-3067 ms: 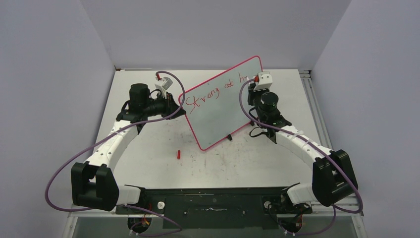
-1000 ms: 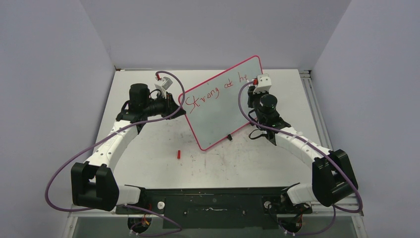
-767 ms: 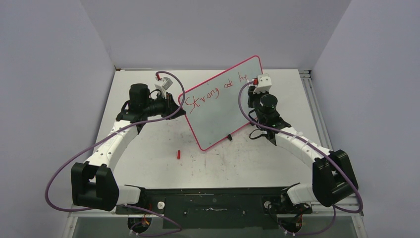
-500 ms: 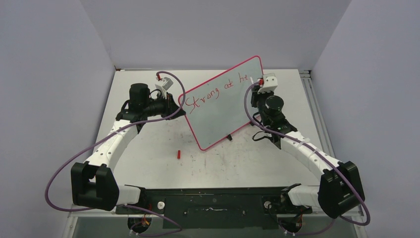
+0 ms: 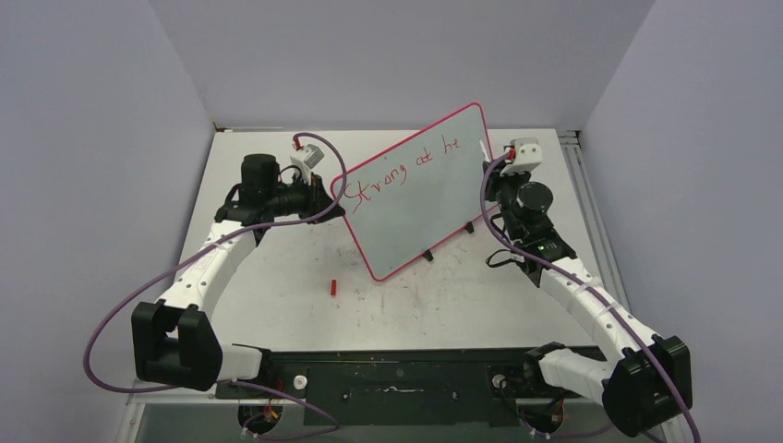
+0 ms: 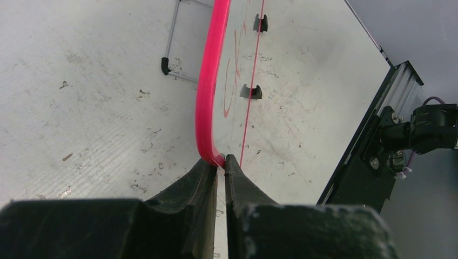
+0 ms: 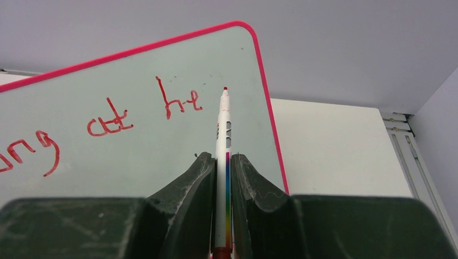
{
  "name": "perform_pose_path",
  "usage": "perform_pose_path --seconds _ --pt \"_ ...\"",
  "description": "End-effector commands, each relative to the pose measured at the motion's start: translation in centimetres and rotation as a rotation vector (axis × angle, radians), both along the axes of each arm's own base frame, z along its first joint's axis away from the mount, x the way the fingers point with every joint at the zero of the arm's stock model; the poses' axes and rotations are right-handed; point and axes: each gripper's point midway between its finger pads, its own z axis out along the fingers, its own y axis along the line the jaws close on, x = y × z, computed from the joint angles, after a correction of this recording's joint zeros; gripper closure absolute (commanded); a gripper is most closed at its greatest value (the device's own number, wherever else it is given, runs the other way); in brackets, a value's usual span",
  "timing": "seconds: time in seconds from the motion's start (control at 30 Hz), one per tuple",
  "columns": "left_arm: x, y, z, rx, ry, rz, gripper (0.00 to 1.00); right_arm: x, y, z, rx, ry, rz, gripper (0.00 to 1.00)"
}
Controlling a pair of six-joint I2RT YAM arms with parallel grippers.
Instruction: Write a sentence on the whiteboard
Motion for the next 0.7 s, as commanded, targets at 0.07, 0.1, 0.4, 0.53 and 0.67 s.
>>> perform_pose_path --seconds 0.07,0.1,0.4,0.53,0.67 --pt "0.5 0.1 1.2 0.001 -0.038 -0.021 1.00 0.1 -0.8 0.3 0.048 -0.002 0.070 0.95" --pt "0.5 0.1 1.2 0.001 -0.038 -0.021 1.00 0.2 -1.0 0.4 0.058 -0.004 0.080 0.95" --pt "0.9 0.1 0.7 0.005 -0.024 -0.014 1.00 0.9 -1.3 0.3 0.100 0.000 0.169 0.95" --pt "0.7 0.0 0.9 0.004 -0.033 -0.014 1.00 1.5 -1.0 0.2 0.097 0.005 0.180 0.95" --pt "0.7 0.0 0.9 0.002 -0.033 -0.014 1.00 2.1 -0.8 0.3 0.096 0.003 0.188 0.95"
